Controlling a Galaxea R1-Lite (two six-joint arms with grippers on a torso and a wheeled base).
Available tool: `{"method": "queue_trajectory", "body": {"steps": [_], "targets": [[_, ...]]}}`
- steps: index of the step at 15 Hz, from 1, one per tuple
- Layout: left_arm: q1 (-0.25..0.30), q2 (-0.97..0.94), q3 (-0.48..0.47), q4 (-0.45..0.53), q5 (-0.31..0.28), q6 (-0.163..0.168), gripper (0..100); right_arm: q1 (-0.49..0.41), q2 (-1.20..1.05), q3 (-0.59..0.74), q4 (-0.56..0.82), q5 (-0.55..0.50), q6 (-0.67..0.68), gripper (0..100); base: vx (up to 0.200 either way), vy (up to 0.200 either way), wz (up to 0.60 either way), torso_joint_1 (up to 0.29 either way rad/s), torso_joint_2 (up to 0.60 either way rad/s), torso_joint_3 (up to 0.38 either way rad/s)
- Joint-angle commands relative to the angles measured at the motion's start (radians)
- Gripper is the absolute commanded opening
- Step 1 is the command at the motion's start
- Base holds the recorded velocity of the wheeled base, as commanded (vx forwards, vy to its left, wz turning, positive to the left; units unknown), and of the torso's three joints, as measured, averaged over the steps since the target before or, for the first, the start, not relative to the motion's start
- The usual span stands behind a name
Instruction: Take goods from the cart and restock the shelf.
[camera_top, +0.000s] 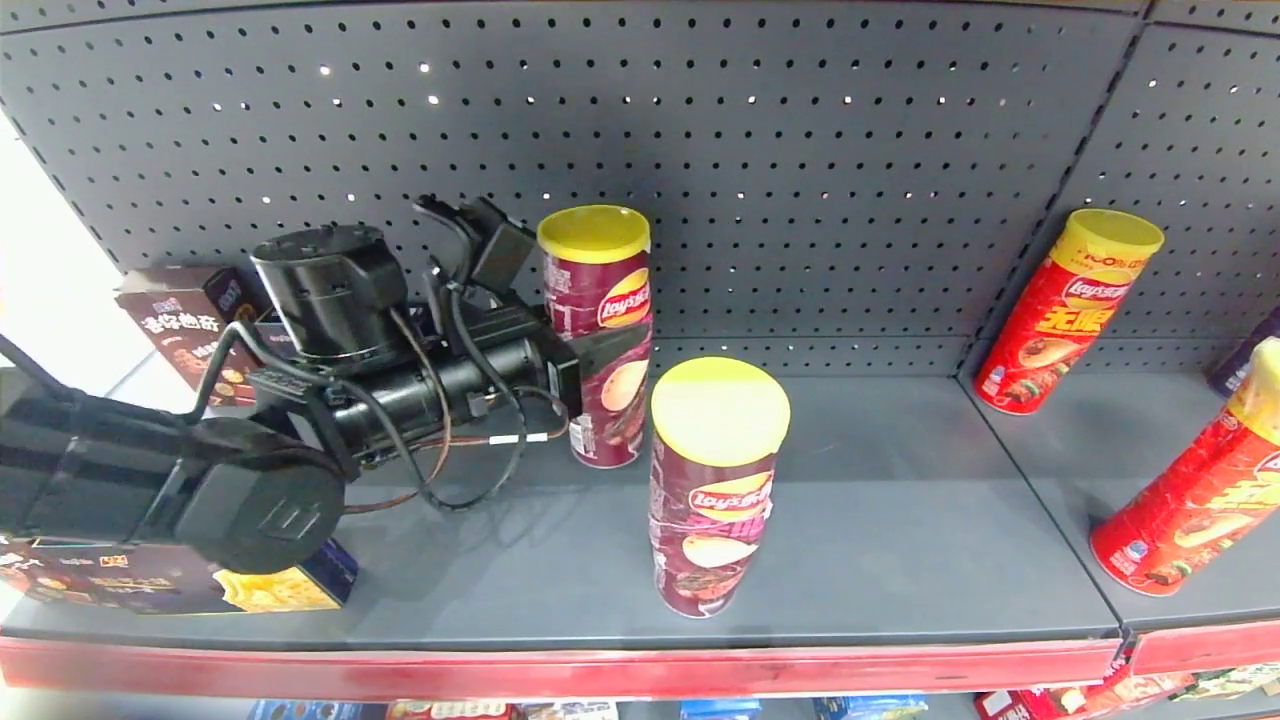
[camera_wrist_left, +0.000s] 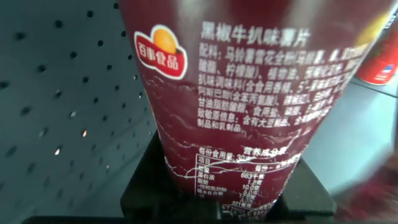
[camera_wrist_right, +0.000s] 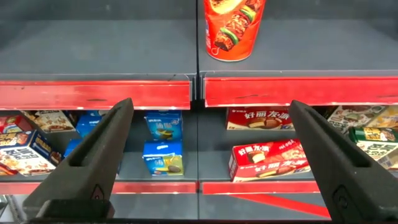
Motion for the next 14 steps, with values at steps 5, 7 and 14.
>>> {"method": "queue_trajectory", "body": {"steps": [5,7,14], "targets": [[0.002,0.211,-0.202,0.005,-0.058,-0.002,0,0.000,0.005,0.000,0.000,0.000,0.000,100,0.000,0.000,0.00,0.000,0.00,0.000],[0.004,0.244,-0.239,0.006,-0.060,-0.002,0,0.000,0.005,0.000,0.000,0.000,0.000,100,0.000,0.000,0.00,0.000,0.00,0.000],[0.008,0.260,-0.234,0.008,-0.055,-0.004,100,0.000,0.005,0.000,0.000,0.000,0.000,100,0.000,0.000,0.00,0.000,0.00,0.000]]}}
